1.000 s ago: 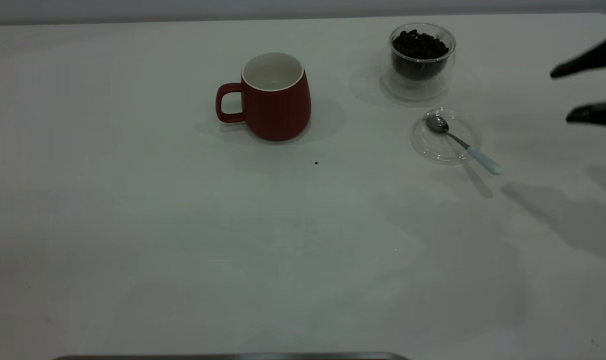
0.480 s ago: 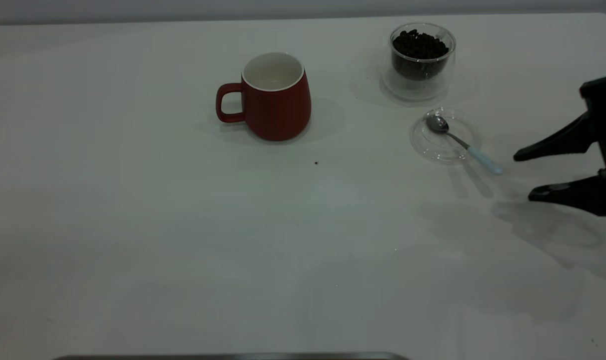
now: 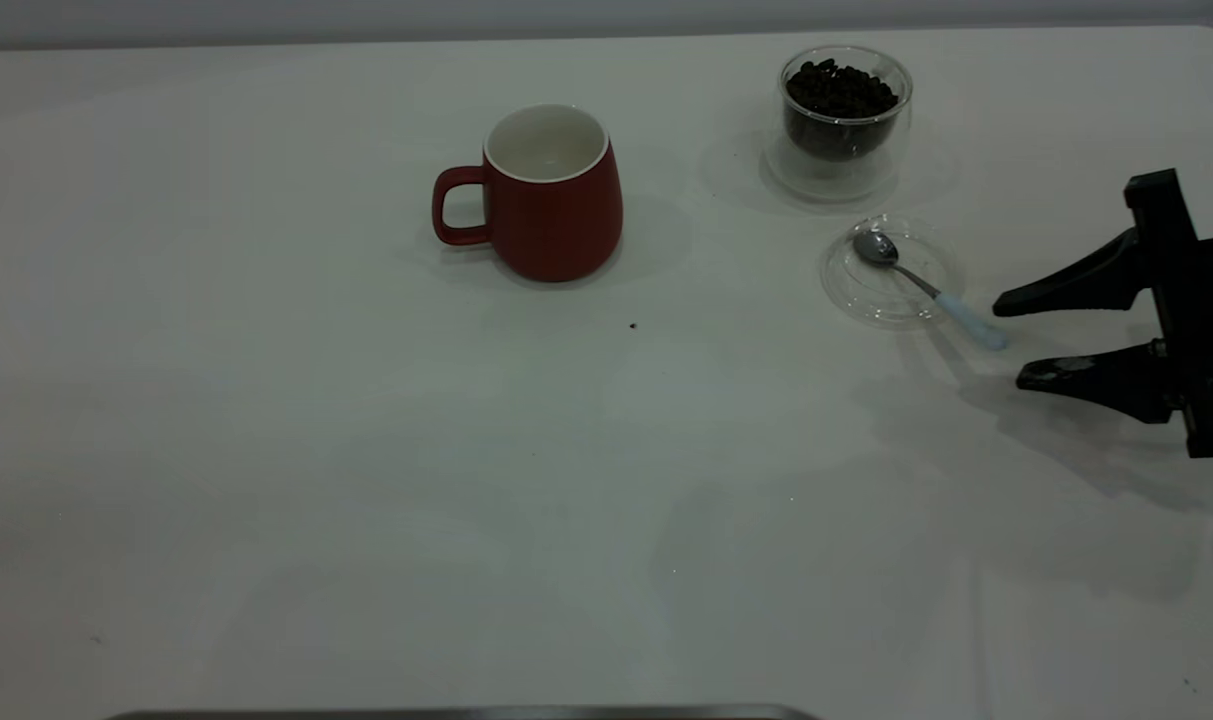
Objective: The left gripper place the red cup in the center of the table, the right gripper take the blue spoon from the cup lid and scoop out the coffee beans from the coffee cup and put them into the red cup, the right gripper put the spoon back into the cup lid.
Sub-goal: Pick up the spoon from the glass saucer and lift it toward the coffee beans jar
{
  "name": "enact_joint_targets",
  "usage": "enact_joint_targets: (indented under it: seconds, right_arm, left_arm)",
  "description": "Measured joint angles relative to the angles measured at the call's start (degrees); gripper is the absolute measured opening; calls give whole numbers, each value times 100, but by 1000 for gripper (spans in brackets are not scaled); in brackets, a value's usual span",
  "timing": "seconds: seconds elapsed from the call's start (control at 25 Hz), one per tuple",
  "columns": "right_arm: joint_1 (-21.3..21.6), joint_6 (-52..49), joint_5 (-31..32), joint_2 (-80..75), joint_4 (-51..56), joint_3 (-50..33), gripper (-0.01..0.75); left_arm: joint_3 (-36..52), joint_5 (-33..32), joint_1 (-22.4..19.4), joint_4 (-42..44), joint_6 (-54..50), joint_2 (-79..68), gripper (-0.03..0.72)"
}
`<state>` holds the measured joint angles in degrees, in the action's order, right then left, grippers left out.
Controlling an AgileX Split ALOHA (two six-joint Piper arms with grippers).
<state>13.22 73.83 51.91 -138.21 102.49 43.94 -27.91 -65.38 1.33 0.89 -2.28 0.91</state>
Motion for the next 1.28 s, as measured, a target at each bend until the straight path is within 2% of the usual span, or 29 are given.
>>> enact_joint_targets:
  seconds: [0.48, 1.08, 1.28]
  right_arm:
    - [-186, 212, 164, -464, 6, 468, 452]
    - [-232, 523, 251, -482, 6, 528, 240]
    - [-232, 683, 440, -482, 6, 528, 194]
  left_arm:
    - [0, 0, 0, 0, 0, 0, 587]
    - [0, 0, 0, 0, -5, 0, 587]
    - [0, 0, 0, 0, -16, 0, 587]
